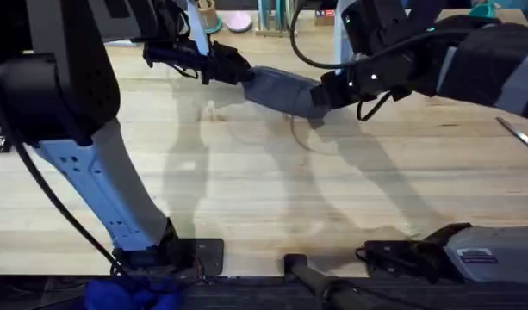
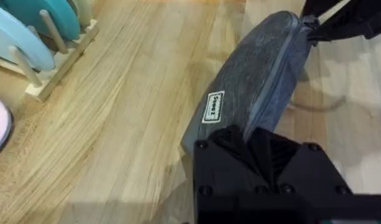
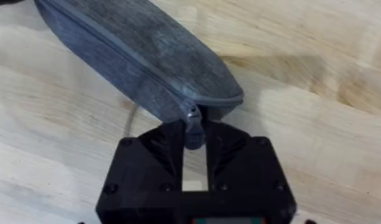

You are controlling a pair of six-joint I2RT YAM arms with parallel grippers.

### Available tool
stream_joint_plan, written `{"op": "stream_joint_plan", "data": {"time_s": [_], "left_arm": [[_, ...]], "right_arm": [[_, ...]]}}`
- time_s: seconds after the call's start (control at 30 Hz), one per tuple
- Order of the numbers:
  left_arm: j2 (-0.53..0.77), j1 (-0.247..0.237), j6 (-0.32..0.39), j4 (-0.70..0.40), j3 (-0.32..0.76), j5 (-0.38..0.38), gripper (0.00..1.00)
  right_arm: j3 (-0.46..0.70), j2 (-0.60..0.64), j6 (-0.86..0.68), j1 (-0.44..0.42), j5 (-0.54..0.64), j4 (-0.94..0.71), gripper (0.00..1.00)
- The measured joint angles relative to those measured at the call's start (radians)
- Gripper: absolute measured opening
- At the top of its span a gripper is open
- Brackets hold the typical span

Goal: Unzip the bag, pick up the pens from the table one at a time and place them inside, then zip the bag closed.

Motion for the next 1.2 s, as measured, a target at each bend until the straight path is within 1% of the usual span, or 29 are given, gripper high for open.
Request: {"op": "stream_joint_plan", "data": {"time_s": [0.17,0.2,0.77,1.2], "left_arm": [[0.000,0.000,0.000,0.000,0.000,0.000,0.041],[0.000,0.000,0.000,0.000,0.000,0.000,0.041],[0.000,0.000,0.000,-0.005,0.000,-0.003,0.041],[0.000,0.000,0.000,-0.008,0.000,-0.003,0.041]], "right_arm": [[0.000,0.000,0.000,0.001,-0.001,0.000,0.049],[0.000,0.000,0.000,0.001,-0.001,0.000,0.038],[0.000,0.000,-0.006,0.001,-0.001,-0.005,0.028],[0.001,-0.014,-0.047,0.000,-0.015,-0.027,0.028]]}}
